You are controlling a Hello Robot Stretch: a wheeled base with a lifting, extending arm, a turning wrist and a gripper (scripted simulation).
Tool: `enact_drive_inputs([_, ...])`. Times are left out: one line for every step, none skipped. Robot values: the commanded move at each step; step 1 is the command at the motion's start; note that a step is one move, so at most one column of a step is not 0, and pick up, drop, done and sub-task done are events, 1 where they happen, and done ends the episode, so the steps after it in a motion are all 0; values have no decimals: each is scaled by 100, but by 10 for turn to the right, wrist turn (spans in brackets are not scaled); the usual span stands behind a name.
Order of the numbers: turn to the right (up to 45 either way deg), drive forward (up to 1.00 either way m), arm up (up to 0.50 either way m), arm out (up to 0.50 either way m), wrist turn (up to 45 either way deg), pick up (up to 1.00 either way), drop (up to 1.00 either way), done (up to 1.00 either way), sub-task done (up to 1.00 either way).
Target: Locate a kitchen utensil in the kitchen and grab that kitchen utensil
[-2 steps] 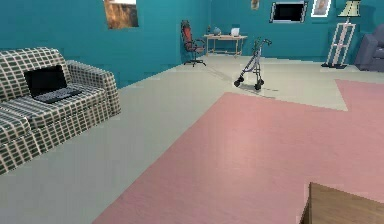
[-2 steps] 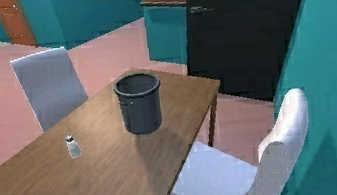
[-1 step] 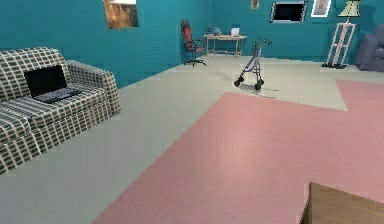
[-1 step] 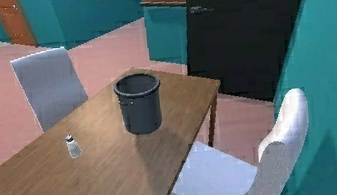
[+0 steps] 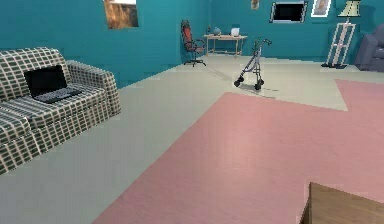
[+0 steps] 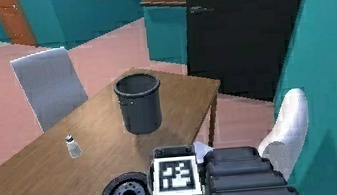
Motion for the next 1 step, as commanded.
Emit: enact_drive_inputs([0, 0, 0, 46, 0, 0, 0, 0, 0])
